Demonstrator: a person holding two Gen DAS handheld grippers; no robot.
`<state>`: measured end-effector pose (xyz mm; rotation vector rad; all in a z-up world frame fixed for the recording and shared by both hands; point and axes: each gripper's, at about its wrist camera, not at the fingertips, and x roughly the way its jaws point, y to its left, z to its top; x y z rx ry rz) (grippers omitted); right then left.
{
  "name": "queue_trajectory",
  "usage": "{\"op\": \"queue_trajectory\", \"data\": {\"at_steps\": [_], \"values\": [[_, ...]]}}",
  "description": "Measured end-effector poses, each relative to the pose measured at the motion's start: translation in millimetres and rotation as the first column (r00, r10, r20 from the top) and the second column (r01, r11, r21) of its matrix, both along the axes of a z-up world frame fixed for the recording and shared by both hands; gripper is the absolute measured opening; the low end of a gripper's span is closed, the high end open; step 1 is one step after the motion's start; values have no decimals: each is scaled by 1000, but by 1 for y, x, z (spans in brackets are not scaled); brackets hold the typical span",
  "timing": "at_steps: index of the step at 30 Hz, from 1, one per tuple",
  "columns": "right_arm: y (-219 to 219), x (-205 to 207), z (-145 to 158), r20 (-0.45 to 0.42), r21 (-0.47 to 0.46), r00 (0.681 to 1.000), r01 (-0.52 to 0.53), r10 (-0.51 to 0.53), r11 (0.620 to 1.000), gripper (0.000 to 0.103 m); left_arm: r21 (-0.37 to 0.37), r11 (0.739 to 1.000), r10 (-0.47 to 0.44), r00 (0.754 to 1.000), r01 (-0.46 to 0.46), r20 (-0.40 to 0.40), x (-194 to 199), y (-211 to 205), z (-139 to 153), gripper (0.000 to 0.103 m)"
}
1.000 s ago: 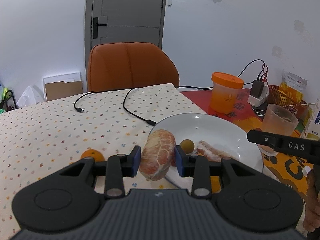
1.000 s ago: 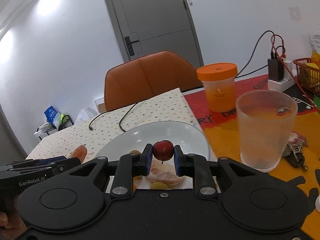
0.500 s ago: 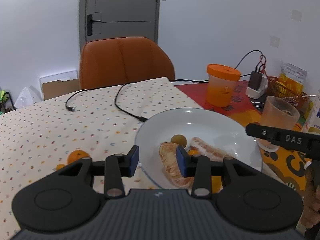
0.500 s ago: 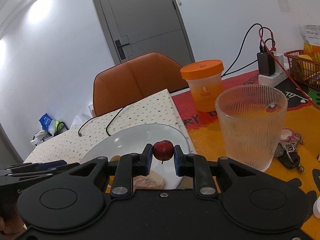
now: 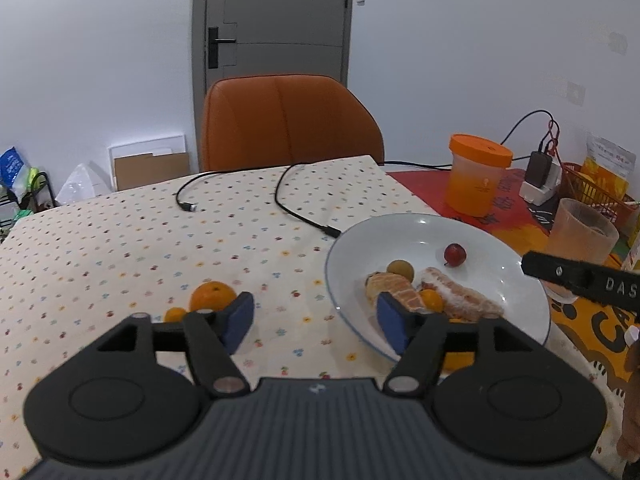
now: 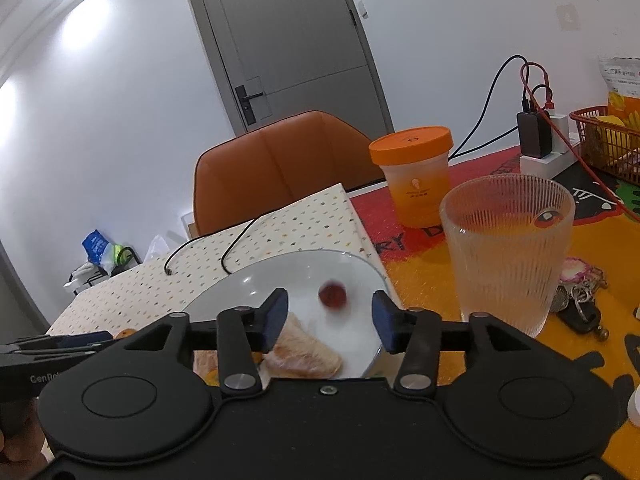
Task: Organize fruits
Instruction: 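Move both open tools back toward the last orange and tangerine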
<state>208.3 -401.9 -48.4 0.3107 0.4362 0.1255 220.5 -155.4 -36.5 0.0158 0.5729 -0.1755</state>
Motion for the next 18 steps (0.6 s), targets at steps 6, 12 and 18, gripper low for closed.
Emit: {"op": "queue_trajectory", "data": {"at_steps": [6, 12, 18], "values": [[10, -8, -1, -18, -2, 1000, -19, 19, 1000, 55, 10, 999, 46, 999, -46, -1, -7, 14, 0, 83], [21, -13, 3, -18, 0, 999, -34, 34, 999, 62, 1, 996, 87, 996, -87, 1, -16, 33, 1, 86], [40, -13, 7, -18, -15, 997, -73, 73, 997, 66, -4, 992, 125, 992, -125, 3, -23, 55, -1, 87]]}}
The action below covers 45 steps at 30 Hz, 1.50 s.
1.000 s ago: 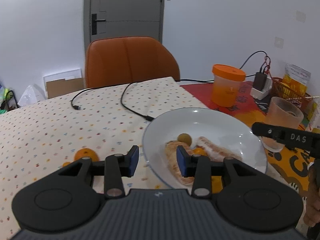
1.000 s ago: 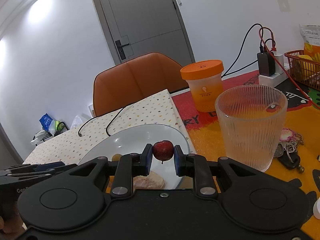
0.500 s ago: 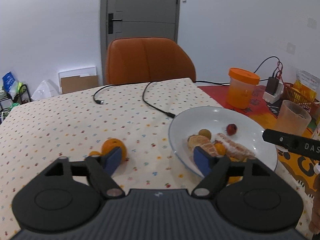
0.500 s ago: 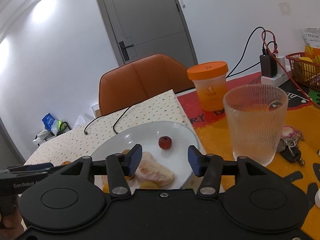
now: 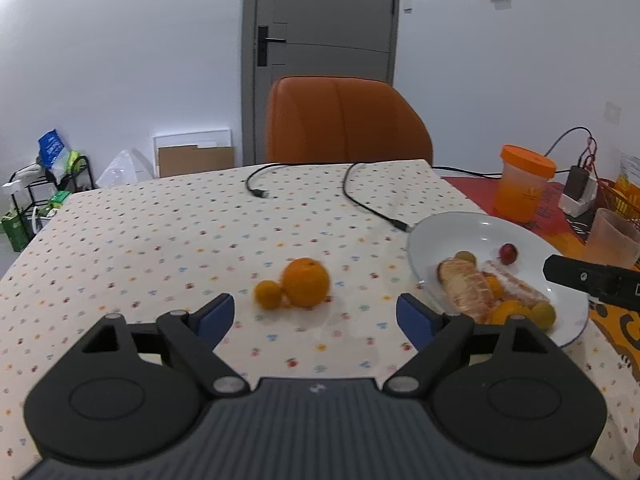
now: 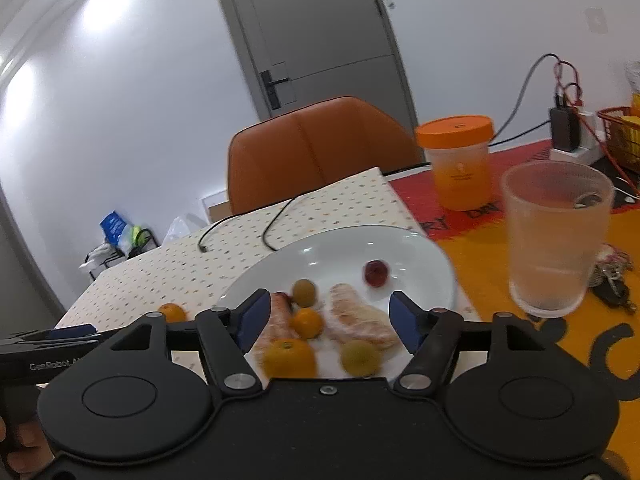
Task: Organize fruits
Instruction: 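Move both open tools back toward the last orange and tangerine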
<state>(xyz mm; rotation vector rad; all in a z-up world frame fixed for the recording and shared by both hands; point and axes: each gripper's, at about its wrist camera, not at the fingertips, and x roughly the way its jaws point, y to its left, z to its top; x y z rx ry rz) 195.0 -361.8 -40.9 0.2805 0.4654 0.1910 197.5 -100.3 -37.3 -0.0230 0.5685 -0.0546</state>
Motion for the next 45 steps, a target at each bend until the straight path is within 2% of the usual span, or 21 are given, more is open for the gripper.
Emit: {"op": "queue_trajectory", "data": {"at_steps": [10, 12, 19, 23, 26, 35, 45], "values": [[34, 2, 3, -1, -22, 998, -63, 63, 998, 69, -17, 998, 52, 999, -52, -3, -5, 33, -3, 87], [41, 3, 3, 2, -24, 997, -75, 75, 997, 74, -22, 998, 62, 998, -62, -2, -6, 39, -3, 87], [63, 9, 5, 8, -43, 991, -130, 130, 991, 78, -44, 994, 101, 995, -102, -16, -6, 58, -5, 87], [77, 12, 6, 10, -59, 984, -176, 176, 983, 83, -47, 990, 135, 990, -136, -34, -5, 66, -7, 87], [88, 16, 7, 5, -66, 976, -217, 217, 974, 87, -35, 985, 165, 986, -166, -36, -6, 70, -6, 94], [115, 28, 7, -18, -118, 949, -316, 316, 942, 103, -41, 980, 194, 980, -197, -50, -6, 80, -8, 99], [132, 43, 9, -48, -149, 927, -375, 372, 915, 103, -51, 974, 217, 975, -219, -47, -2, 90, -7, 99]]}}
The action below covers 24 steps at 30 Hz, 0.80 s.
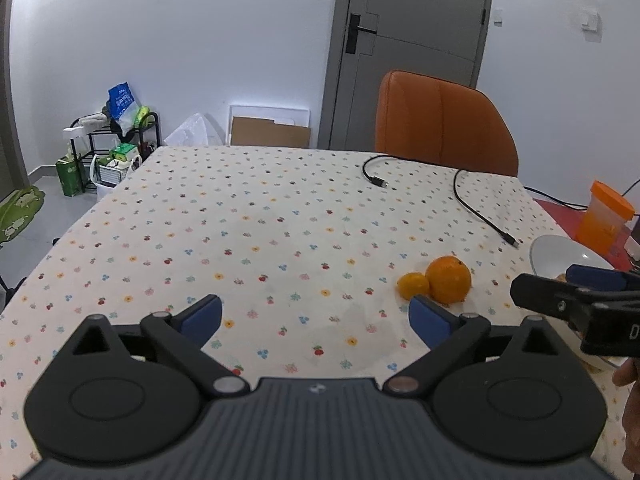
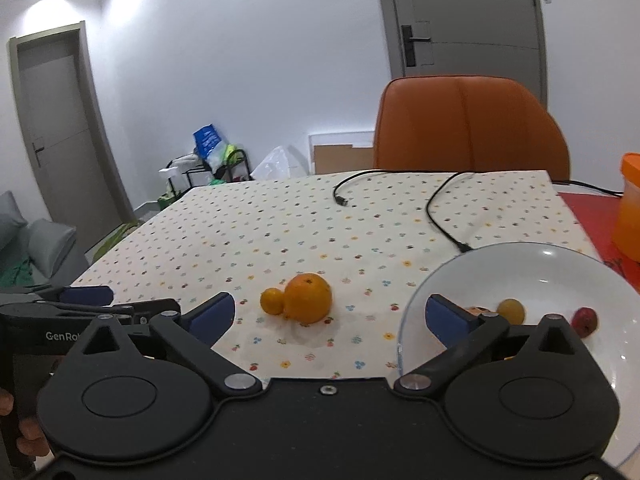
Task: Organize fruits
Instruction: 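Move both open tools back toward the last orange and tangerine, then grasp the large orange with the right tool while the left tool grasps the small tangerine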
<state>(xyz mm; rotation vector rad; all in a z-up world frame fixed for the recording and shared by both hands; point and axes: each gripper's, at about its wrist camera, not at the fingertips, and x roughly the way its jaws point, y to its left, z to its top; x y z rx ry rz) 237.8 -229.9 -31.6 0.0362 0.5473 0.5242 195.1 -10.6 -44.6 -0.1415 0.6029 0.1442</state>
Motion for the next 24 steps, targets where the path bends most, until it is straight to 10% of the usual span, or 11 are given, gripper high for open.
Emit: {"op": "queue_trajectory", "data": {"at_steps": [8, 24], "values": [[11, 18, 0, -20, -3, 999, -43, 43, 999, 101, 12, 1000, 7, 1000, -7, 20, 8, 6, 1, 98], [35, 46, -13, -79, -32, 992, -99, 96, 995, 62, -4, 1000, -10, 1000, 10, 4, 27, 10, -8, 79]]}}
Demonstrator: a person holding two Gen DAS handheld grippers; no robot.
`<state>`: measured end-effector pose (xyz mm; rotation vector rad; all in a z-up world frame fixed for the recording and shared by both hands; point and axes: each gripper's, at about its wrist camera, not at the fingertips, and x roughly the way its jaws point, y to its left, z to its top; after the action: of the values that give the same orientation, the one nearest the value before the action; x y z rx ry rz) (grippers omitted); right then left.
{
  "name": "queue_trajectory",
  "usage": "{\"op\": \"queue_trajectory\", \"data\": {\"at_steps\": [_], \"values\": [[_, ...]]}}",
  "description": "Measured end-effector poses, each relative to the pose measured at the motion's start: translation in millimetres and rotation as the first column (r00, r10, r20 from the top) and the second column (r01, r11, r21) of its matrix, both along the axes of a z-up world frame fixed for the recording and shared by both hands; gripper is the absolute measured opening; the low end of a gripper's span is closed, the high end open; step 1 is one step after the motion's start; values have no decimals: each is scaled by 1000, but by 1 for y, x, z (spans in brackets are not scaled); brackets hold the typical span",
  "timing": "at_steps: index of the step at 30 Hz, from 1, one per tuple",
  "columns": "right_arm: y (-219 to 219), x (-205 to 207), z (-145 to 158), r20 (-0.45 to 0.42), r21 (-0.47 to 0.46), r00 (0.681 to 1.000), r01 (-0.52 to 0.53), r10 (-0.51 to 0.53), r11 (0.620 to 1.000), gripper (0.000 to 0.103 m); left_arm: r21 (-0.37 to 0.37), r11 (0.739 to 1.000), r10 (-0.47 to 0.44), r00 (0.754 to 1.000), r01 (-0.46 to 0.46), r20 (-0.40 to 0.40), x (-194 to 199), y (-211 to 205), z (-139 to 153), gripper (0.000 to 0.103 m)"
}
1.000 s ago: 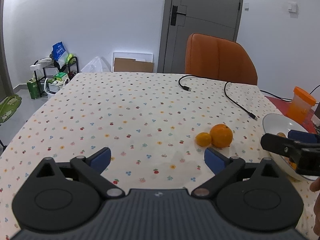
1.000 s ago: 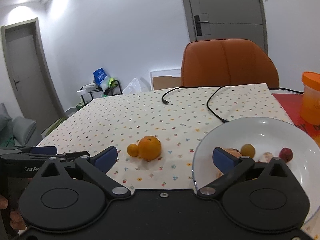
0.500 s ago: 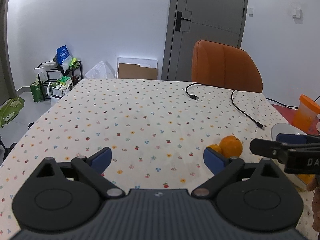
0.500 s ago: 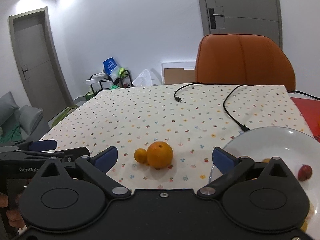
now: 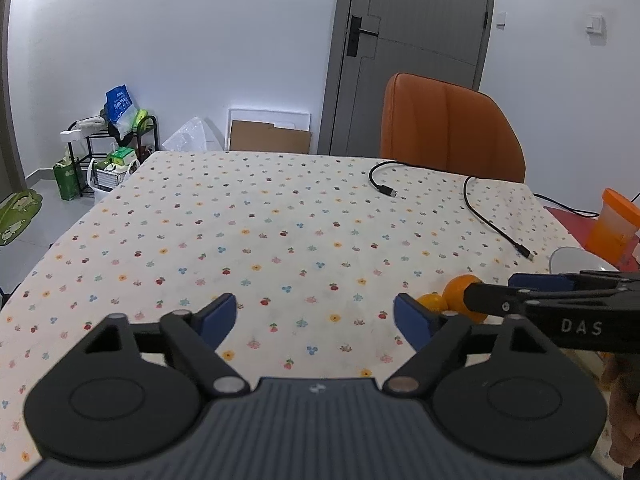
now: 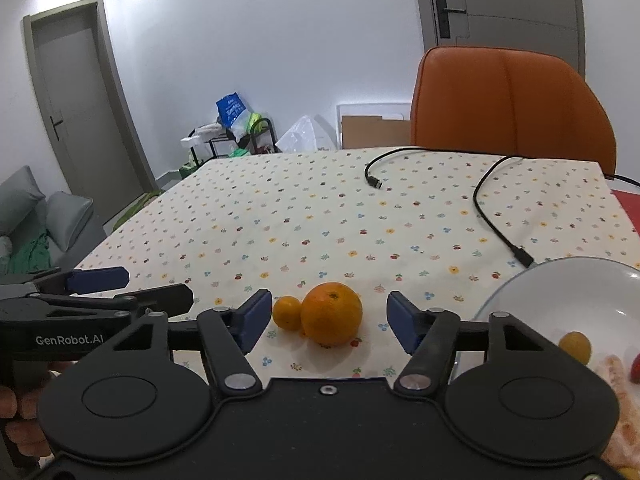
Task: Organize fruits
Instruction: 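Grasp the large orange with the right tool while the left tool grasps the small tangerine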
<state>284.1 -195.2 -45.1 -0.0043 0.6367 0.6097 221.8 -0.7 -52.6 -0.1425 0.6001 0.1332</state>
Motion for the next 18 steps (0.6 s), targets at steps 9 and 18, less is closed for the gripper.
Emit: {"op": "queue_trajectory", "data": {"at_steps": [9, 18], "values": [[12, 12, -16, -38, -45, 999, -22, 20, 999, 41, 0, 1000, -4, 1000, 4, -20, 5, 4, -7, 69], [-5, 9, -9, 6, 8, 1000, 1, -1, 1000, 36, 2, 999, -54, 998, 54, -22, 17, -14, -11, 64]]}}
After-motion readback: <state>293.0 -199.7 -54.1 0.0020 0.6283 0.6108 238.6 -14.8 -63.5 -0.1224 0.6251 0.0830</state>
